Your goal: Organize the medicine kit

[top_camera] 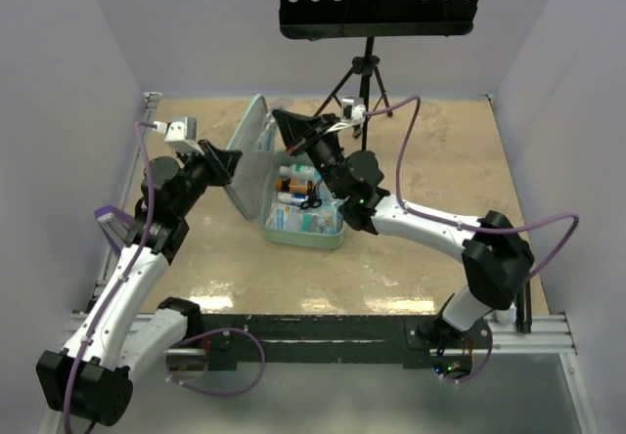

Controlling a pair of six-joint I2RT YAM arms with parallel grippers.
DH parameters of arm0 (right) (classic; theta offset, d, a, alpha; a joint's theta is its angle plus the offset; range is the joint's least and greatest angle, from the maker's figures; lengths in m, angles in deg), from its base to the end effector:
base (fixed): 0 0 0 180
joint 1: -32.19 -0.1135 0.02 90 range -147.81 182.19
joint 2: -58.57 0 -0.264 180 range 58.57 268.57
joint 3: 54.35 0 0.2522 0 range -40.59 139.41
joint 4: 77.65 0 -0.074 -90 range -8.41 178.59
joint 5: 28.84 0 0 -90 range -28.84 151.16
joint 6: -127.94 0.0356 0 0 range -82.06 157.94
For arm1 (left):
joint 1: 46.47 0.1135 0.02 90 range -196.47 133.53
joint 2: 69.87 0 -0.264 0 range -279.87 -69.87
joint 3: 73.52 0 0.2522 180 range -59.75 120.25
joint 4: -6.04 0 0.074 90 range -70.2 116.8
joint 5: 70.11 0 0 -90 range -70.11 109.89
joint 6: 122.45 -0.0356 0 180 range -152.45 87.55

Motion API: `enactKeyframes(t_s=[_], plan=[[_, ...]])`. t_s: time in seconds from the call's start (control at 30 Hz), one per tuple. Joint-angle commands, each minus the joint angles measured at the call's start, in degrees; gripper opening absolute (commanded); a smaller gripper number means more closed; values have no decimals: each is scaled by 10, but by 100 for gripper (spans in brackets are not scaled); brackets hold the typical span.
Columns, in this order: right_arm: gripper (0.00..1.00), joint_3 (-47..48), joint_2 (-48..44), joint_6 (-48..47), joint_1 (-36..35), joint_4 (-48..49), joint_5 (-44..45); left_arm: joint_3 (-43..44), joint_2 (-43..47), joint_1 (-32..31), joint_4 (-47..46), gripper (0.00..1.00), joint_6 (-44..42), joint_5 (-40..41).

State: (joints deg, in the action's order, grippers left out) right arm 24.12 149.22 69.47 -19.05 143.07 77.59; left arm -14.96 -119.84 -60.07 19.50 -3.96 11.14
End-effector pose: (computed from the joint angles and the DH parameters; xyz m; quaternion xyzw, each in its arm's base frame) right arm 0.2361 0.2779 0.3759 0.0345 0.5193 0.5077 0.6866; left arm 0.2012 -0.0543 0.3440 -0.0440 0.7349 -0.2946 0.6093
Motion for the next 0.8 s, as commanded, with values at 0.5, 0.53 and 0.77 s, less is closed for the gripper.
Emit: enactKeyframes(t_s=[0.5, 0.53, 0.77], plan=[[0, 25, 122, -6, 1, 266, -103, 29, 15, 1, 39, 0, 10, -11], [0, 24, 126, -9, 1, 266, -103, 29, 16, 1, 40, 0, 10, -10], [0, 24, 153, -21, 1, 256, -96, 25, 23, 1, 36, 0, 17, -13]])
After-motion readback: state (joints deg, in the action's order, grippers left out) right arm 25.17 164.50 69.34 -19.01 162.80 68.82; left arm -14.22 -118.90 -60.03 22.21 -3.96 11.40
